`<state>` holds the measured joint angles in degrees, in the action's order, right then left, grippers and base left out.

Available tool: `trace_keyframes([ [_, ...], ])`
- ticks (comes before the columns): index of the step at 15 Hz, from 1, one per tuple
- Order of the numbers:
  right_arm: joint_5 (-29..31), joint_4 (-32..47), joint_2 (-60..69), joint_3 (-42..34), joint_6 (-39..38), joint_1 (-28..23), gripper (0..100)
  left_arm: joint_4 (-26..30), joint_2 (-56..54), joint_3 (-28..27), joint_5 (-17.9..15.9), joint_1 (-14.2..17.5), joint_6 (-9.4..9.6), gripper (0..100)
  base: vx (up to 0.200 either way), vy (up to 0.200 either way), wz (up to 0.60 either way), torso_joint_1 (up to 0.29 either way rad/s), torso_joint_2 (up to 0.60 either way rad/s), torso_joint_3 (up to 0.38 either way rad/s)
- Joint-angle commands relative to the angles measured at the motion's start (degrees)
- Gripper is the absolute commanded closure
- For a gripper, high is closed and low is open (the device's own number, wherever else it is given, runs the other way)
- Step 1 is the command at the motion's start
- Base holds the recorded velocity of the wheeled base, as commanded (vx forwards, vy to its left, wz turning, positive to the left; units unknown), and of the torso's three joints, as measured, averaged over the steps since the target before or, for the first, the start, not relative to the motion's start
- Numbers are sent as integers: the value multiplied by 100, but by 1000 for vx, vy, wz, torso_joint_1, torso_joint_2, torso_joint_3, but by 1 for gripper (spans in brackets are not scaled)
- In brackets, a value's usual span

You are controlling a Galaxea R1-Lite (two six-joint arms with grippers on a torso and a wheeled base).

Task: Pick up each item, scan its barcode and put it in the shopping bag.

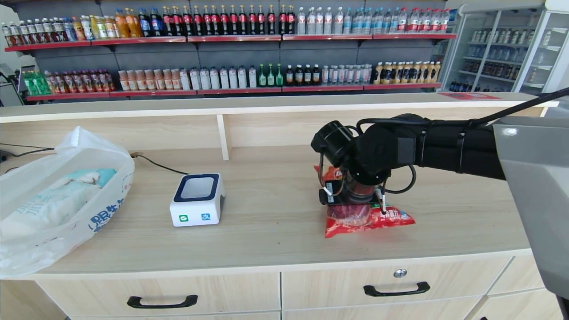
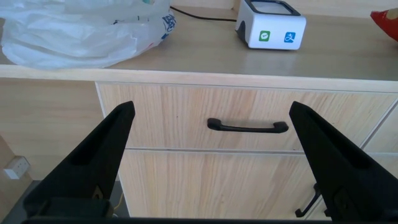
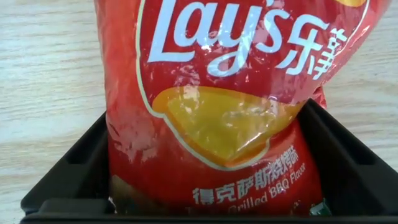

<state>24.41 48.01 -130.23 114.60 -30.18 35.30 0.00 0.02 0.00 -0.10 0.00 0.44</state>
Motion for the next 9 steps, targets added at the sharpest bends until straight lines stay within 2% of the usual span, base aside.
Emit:
trace_keyframes([
  [1, -24, -2, -29, -1, -5, 3, 100, 0, -2, 0, 1, 0, 0, 0, 0, 0, 0, 0, 0, 0],
  [9, 73, 165, 349, -1, 21, 64, 100, 0, -2, 0, 1, 0, 0, 0, 0, 0, 0, 0, 0, 0],
])
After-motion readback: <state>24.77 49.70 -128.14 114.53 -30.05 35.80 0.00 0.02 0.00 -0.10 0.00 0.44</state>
